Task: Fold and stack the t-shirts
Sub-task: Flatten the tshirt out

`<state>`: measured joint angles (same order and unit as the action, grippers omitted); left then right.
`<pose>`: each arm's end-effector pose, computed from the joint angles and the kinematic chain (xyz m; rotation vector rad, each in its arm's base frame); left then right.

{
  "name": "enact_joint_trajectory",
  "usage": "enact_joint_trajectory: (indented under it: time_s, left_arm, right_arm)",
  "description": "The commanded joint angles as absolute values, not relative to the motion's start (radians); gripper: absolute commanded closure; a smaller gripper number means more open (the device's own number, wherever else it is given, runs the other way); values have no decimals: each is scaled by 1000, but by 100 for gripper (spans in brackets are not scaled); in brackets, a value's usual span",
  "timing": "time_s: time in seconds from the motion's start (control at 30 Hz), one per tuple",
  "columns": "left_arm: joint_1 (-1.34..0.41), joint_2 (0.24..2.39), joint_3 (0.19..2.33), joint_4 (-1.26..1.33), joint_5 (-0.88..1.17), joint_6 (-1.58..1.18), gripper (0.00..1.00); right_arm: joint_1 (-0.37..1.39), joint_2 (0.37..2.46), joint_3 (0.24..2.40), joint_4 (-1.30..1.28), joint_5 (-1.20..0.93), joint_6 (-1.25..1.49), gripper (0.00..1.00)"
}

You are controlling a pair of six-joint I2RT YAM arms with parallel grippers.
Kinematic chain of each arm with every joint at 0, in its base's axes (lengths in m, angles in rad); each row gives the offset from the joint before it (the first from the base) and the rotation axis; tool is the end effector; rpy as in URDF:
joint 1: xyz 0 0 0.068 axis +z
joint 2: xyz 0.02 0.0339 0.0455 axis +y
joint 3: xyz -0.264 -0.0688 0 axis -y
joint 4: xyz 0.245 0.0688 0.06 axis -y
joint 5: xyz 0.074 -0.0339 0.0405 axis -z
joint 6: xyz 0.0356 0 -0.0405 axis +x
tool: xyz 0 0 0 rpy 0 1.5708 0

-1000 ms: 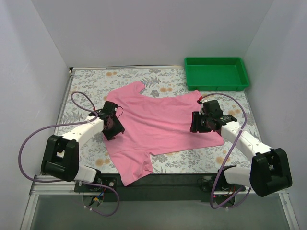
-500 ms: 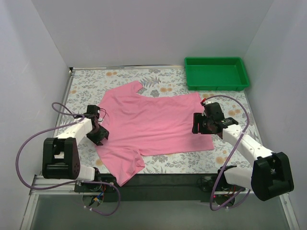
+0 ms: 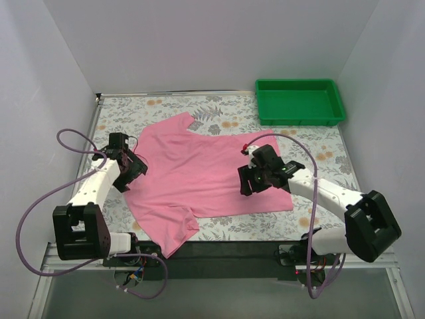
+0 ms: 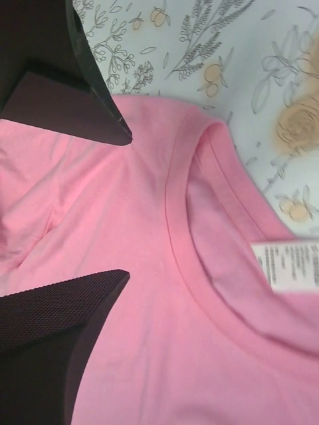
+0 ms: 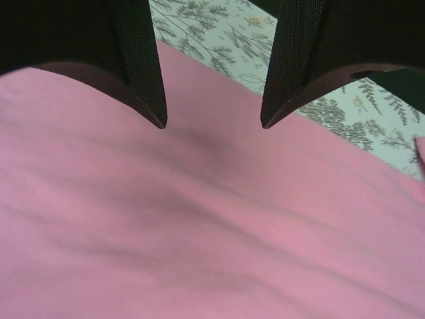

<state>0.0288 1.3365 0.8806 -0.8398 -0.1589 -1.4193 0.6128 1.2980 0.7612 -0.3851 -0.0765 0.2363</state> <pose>0.2345 0.0124 0.2112 -1.8970 2.0982 -0.0779 0.2081 0.1496 0.2068 -0.5086 2.4944 0.4414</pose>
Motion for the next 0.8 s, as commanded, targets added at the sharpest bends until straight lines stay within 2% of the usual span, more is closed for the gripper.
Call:
enact_joint_trajectory:
  time_s: [0.0, 0.2, 0.6, 0.77]
  left_arm:
    - [17, 1258, 945, -845, -126, -1339, 29]
    - [-31, 1229, 933, -842, -81, -1318, 28]
    - [-35, 1187, 910, -808, -107, -1330, 28]
    - [-35, 1247, 917, -752, -100, -1328, 28]
  right_arm:
    - [716, 1360, 845, -328, -80, 232, 45]
    - [738, 1457, 833, -328, -51, 267, 53]
    - [742, 1411, 644, -501, -28, 337, 53]
    - [741, 1355, 644, -595, -77, 333, 53]
